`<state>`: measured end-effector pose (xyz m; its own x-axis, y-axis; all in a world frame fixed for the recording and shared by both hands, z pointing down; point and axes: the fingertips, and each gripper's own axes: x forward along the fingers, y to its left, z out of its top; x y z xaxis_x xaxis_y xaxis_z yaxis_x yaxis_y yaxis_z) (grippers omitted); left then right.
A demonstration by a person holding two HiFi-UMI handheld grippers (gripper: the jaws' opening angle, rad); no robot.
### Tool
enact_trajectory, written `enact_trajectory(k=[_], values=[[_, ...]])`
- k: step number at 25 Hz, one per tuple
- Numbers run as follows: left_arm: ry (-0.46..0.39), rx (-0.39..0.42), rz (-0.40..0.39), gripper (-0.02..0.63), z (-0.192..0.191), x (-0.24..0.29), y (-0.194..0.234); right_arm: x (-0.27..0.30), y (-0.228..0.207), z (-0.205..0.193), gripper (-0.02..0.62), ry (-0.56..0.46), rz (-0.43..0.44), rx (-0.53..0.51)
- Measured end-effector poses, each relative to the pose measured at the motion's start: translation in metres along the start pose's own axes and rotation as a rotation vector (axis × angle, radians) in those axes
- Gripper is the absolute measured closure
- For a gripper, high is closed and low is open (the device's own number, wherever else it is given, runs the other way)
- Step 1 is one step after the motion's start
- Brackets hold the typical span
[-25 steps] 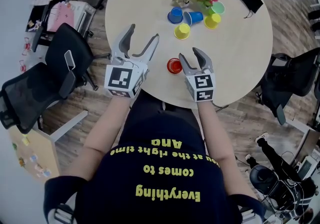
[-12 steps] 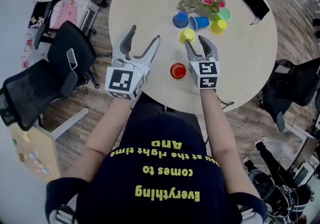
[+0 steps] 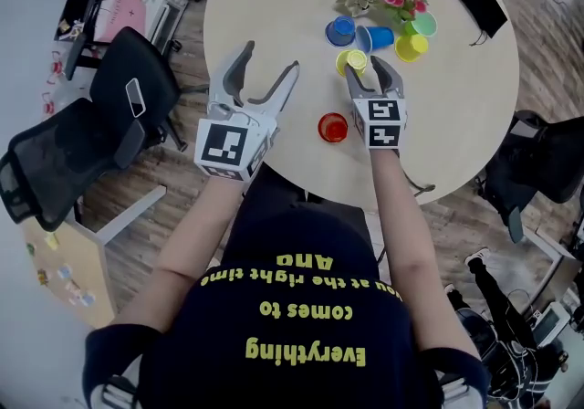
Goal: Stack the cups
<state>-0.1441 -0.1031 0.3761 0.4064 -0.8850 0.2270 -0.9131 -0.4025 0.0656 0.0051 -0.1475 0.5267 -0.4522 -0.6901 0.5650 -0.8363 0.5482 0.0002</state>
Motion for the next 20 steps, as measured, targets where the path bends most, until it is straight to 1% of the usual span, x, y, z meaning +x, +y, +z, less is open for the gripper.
enact_trajectory(k=[6,8,10,20], values=[[0.012,0.001,0.003,0.293,-0.004,-0.001,0.002,0.008,0.003,-0.006,0.355,0.016,0.011,-0.014],[0.013,0.003,0.003,0.293,-0.003,-0.001,0.002,0.009,0.002,-0.006,0.378,0.020,0.009,-0.018],[0.012,0.007,0.003,0.293,-0.002,-0.002,0.003,0.008,0.002,-0.005,0.382,0.018,0.006,-0.018],[-0.009,0.012,-0.017,0.293,0.005,-0.003,-0.004,-0.025,0.003,0.008,0.383,-0.030,0.000,-0.011]])
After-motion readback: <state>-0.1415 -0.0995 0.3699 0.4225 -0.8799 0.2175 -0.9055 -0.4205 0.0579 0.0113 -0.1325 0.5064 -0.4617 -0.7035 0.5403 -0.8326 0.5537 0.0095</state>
